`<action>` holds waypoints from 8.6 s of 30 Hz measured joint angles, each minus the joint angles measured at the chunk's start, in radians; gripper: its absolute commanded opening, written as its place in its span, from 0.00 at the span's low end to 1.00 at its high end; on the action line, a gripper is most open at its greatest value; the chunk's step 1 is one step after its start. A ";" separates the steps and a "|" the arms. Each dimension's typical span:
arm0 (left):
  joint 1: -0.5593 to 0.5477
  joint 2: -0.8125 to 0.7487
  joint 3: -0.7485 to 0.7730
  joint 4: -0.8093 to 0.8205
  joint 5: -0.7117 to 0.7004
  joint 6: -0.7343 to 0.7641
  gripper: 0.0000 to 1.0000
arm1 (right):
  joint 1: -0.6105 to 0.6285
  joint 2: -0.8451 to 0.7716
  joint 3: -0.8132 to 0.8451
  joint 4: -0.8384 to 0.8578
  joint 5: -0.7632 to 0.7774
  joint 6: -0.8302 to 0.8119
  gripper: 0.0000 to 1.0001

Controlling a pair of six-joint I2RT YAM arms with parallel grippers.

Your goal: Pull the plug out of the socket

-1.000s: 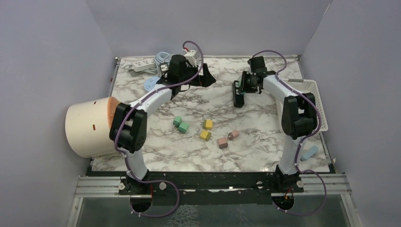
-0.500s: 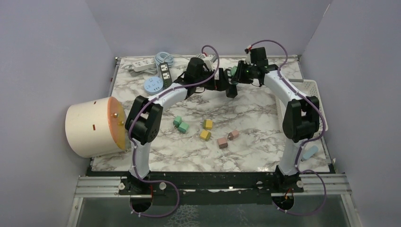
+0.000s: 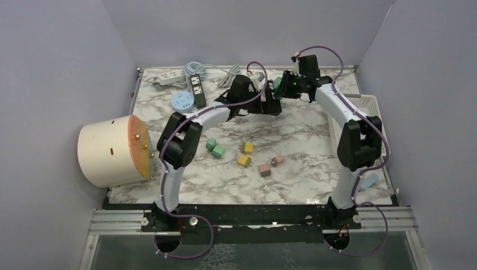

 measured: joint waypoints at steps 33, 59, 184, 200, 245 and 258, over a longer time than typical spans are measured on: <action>0.186 0.081 0.113 -0.051 -0.002 0.012 0.00 | -0.003 -0.405 -0.441 0.138 -0.304 -0.049 0.01; 0.223 0.014 0.074 -0.139 0.081 0.142 0.00 | -0.190 -0.399 -0.892 0.389 -0.290 0.140 0.49; 0.414 0.031 0.179 -0.260 -0.399 0.253 0.99 | 0.427 0.185 -0.117 0.358 -0.443 0.276 0.09; 0.541 -0.392 -0.139 -0.218 -0.288 0.240 0.99 | 0.440 0.338 -0.029 0.298 -0.442 0.210 0.36; 0.566 -0.688 -0.389 -0.087 -0.079 0.326 0.99 | 0.216 -0.206 -0.108 0.063 -0.019 -0.137 0.99; 0.566 -0.869 -0.648 0.136 -0.063 0.368 0.99 | 0.220 -0.571 -0.529 0.360 0.428 -0.106 1.00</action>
